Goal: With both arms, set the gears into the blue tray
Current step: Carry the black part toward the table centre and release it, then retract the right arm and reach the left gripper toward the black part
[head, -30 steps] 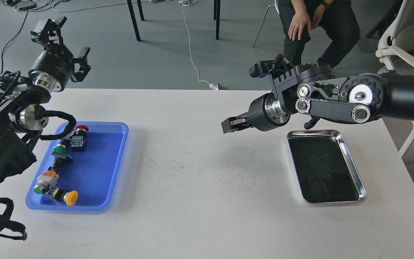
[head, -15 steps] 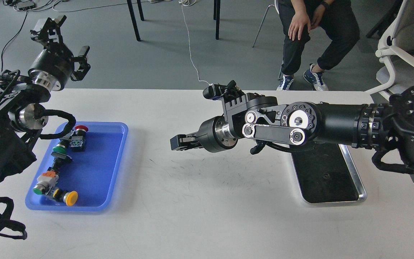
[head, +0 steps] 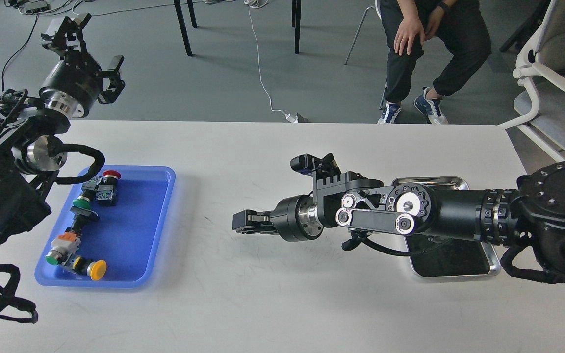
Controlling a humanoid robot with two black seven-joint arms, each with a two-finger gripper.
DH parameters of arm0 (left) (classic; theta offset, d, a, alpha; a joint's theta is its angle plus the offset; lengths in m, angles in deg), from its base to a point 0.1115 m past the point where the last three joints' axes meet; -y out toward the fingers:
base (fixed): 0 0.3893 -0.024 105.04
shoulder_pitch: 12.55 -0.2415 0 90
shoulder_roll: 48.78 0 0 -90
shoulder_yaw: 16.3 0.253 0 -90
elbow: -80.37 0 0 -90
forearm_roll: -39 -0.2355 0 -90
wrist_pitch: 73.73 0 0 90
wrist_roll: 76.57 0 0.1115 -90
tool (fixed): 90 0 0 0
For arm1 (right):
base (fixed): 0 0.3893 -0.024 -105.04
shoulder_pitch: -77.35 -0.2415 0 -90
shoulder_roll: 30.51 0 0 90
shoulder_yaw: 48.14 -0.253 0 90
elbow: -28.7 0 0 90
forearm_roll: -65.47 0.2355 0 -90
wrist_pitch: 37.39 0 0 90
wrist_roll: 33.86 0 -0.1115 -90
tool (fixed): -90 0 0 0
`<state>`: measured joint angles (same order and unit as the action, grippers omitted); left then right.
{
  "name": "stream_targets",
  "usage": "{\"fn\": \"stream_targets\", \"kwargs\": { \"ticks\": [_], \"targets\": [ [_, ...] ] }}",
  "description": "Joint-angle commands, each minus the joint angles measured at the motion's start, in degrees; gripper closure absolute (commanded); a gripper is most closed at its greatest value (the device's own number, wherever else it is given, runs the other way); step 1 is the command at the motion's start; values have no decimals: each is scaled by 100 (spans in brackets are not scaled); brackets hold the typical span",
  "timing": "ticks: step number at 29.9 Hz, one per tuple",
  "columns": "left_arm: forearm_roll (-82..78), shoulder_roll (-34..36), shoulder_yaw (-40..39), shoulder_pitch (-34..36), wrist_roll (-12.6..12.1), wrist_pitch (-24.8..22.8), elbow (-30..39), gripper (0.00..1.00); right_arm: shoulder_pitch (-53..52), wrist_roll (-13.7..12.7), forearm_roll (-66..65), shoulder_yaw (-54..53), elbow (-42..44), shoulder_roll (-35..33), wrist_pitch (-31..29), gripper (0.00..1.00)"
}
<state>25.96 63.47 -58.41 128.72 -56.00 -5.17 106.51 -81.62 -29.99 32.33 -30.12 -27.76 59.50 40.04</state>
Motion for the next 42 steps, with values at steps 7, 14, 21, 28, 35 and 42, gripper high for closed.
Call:
{"fn": "stream_targets", "kwargs": {
  "ticks": [7, 14, 21, 28, 35, 42],
  "targets": [
    [4, 16, 1, 6, -1, -1, 67, 2, 279, -44, -35, 9, 73, 0, 35, 80],
    [4, 43, 9, -3, -1, -1, 67, 2, 288, -211, -44, 26, 126, 0, -18, 59],
    [4, 78, 9, -3, -1, -1, 67, 2, 253, -264, -9, 35, 135, 0, -45, 43],
    [-31, 87, 36, -12, -1, 8, 58, 2, -265, -228, 61, -298, 240, 0, -62, 15],
    [-75, 104, 45, -12, -45, 17, 58, 2, -407, -202, 97, -1694, 548, -70, -88, 6],
    [-1014, 350, 229, -21, -53, 26, 540, 2, 348, -193, 640, -3539, 609, -1905, -185, 5]
  ]
}}
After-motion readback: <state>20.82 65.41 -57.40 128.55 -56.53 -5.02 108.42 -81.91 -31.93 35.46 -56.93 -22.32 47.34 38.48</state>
